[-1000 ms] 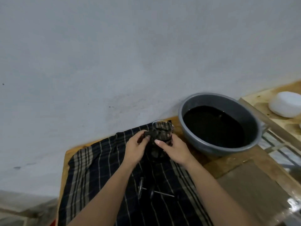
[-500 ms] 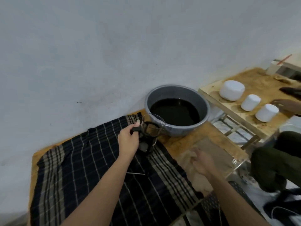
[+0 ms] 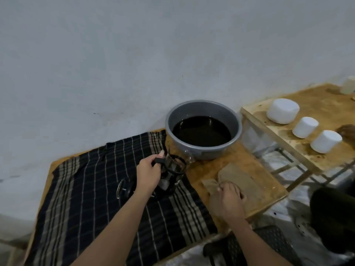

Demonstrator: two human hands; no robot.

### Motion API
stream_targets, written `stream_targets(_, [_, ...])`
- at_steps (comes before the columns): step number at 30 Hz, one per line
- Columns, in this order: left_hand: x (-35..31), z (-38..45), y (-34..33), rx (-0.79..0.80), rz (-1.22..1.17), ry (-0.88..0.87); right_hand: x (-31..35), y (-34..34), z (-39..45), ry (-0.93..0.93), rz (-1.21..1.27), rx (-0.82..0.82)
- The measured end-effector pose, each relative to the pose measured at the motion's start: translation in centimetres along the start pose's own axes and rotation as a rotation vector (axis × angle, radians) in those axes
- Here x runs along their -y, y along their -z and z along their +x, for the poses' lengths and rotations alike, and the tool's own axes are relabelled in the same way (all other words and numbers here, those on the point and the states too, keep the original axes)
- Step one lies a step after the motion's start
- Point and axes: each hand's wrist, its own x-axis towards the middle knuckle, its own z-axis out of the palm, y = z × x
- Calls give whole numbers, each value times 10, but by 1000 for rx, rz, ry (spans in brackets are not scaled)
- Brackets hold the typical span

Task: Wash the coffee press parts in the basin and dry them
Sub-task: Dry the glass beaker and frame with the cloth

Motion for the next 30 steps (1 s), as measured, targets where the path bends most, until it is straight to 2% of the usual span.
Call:
stream_targets(4, [-6, 0, 6, -45, 105, -59, 19, 49, 4, -223, 764, -24])
stream_targets(6, [-10, 2, 10, -69, 164, -79, 37, 77, 3, -292, 1145, 44])
stream_targets(8, [-14, 3, 15, -72, 169, -85, 59, 104, 2, -246, 1462, 178])
stream_targets(10, [-20, 3, 20, -71, 185, -107, 86, 130, 2, -104, 1601, 280])
stream_targets(12, [-26, 3, 22, -81, 198, -136, 111, 149, -5, 70, 1529, 342])
stream_targets(13, [-29, 4, 22, -93, 185, -137, 122, 154, -9, 168, 1387, 374])
stream_targets(15, [-32, 8, 25, -103, 190, -138, 135, 156, -18, 451, 925, 440])
stream_targets(17, [-36, 10, 33, -75, 325, -138, 141, 150, -23, 775, 457, 514])
stream_targets(18, [-36, 12, 37, -43, 413, -132, 143, 149, -22, 873, 241, 545])
stream_targets(20, [-38, 13, 43, 33, 549, -120, 146, 152, -17, 948, -96, 556])
stream_targets(22, [-43, 11, 46, 74, 625, -114, 152, 157, -9, 959, -273, 546])
stream_targets(23, [-45, 10, 46, 76, 634, -116, 156, 159, -8, 951, -280, 585])
stream_targets(25, [-50, 8, 44, 90, 603, -135, 164, 155, -3, 912, -85, 778])
stream_targets(29, [-58, 1, 36, 216, 739, -254, 165, 140, -4, 742, 285, 1441])
stream_targets(30, [-59, 1, 37, 246, 764, -268, 161, 137, -4, 675, 405, 1535])
